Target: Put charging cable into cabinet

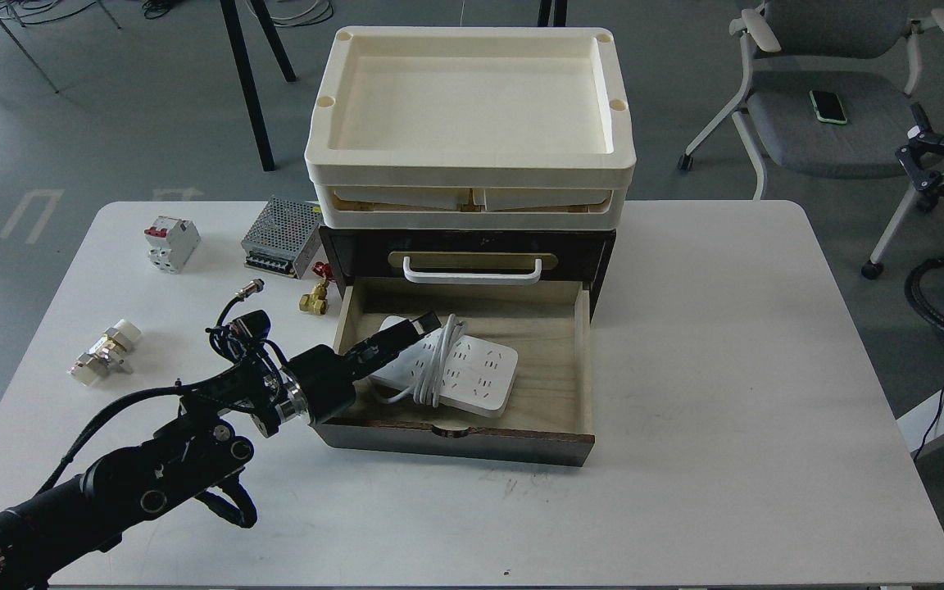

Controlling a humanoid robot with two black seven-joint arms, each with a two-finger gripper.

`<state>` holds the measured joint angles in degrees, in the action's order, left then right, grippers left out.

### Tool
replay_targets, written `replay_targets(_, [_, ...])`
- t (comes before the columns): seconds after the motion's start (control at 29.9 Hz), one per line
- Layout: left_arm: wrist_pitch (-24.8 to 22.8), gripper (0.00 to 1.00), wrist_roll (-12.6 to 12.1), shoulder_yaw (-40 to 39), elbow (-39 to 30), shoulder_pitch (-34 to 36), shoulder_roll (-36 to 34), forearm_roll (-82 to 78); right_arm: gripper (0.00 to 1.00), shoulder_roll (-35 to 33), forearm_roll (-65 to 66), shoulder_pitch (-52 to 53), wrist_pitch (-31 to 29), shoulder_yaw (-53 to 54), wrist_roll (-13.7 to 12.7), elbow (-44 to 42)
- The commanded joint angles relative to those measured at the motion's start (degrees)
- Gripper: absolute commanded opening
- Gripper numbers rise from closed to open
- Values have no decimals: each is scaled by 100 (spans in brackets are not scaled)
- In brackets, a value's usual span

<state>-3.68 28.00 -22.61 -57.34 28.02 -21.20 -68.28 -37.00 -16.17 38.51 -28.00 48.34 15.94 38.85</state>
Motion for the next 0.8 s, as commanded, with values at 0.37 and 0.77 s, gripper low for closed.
replay_targets(0.37, [-2432, 96, 0, -1429, -541, 28, -2212, 1912, 100, 79, 9, -1, 0, 62, -4, 26])
replay_targets(0.77, [-2432, 97, 0, -2678, 408, 388, -2011, 5606, 100, 440, 18, 236, 0, 395, 5, 114])
